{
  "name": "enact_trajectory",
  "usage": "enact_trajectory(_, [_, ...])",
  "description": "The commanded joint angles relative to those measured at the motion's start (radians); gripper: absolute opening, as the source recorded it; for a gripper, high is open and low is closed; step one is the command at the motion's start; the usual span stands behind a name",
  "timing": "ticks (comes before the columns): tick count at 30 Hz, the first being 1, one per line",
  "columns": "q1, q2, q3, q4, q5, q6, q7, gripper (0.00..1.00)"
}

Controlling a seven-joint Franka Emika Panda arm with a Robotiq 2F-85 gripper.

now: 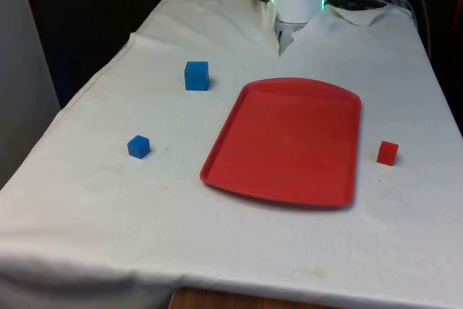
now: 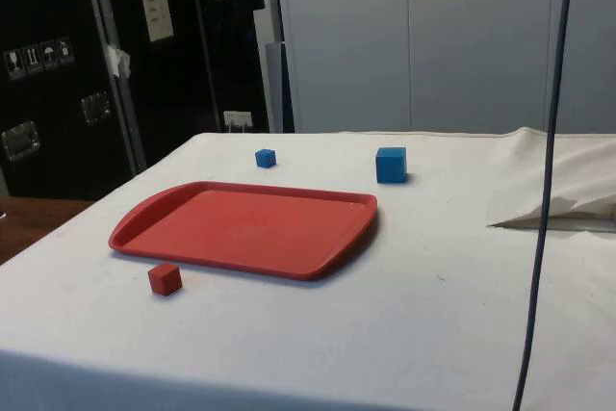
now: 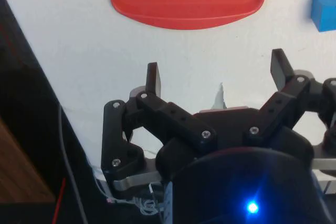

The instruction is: Pick up the largest block and place it onto the tray.

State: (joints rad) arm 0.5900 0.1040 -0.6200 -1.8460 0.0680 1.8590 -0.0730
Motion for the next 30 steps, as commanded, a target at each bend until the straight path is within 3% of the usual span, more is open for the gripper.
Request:
enact_trajectory(1, [0.000, 0.003, -0.001, -0.003, -0.002, 0.006, -0.001, 1.00])
enact_trajectory(16, [-0.008, -0.019, -0.022, -0.102, -0.069, 0.112, -0.016, 1.00])
enact_trajectory(17, [-0.009, -0.006, -0.020, -0.086, -0.054, 0.091, -0.018, 1.00])
enact_trajectory(20, [-0.010, -0.034, -0.027, -0.132, -0.088, 0.133, -0.020, 1.00])
enact_trajectory(30, [-0.015, -0.076, -0.042, -0.205, -0.132, 0.180, -0.032, 1.00])
